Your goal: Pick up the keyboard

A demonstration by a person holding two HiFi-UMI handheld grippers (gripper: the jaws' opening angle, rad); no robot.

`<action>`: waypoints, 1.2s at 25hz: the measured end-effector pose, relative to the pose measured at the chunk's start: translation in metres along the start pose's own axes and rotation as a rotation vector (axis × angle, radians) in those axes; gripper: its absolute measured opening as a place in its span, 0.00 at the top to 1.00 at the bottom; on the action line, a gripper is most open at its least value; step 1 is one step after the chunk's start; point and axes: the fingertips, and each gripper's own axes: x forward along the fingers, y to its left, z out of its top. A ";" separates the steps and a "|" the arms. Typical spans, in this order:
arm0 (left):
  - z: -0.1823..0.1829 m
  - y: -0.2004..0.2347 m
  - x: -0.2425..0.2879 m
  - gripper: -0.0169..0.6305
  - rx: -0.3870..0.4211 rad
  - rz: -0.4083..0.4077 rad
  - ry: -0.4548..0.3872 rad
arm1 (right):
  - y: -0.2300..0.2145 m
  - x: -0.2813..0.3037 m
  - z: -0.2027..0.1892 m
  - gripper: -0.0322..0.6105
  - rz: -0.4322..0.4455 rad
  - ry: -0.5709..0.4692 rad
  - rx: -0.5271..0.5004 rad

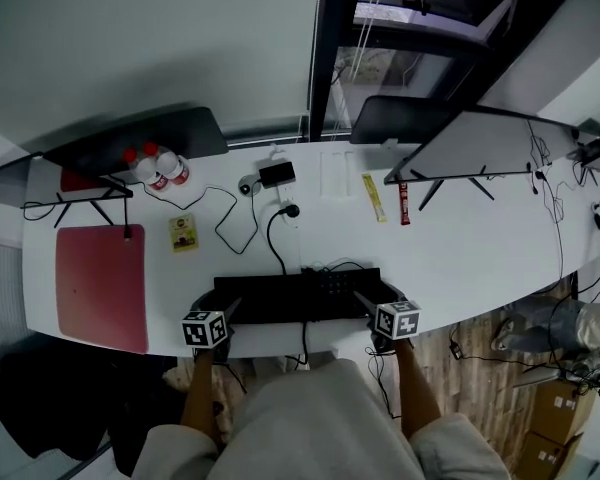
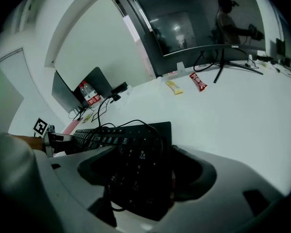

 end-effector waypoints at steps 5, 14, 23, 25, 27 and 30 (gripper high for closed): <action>-0.001 -0.002 0.000 0.49 0.005 0.012 -0.012 | 0.000 -0.003 0.001 0.41 -0.012 0.000 -0.006; 0.000 -0.003 -0.002 0.49 0.009 0.018 -0.017 | 0.003 -0.008 0.003 0.41 -0.032 0.002 -0.018; 0.006 -0.006 -0.020 0.49 0.009 0.023 -0.051 | 0.015 -0.020 0.017 0.40 -0.048 -0.044 -0.049; 0.013 -0.007 -0.026 0.49 0.013 0.024 -0.065 | 0.020 -0.024 0.028 0.40 -0.050 -0.059 -0.065; 0.024 -0.008 -0.031 0.49 0.020 0.026 -0.084 | 0.025 -0.028 0.039 0.40 -0.047 -0.079 -0.077; 0.046 -0.009 -0.040 0.49 0.039 0.030 -0.124 | 0.032 -0.032 0.059 0.40 -0.042 -0.117 -0.090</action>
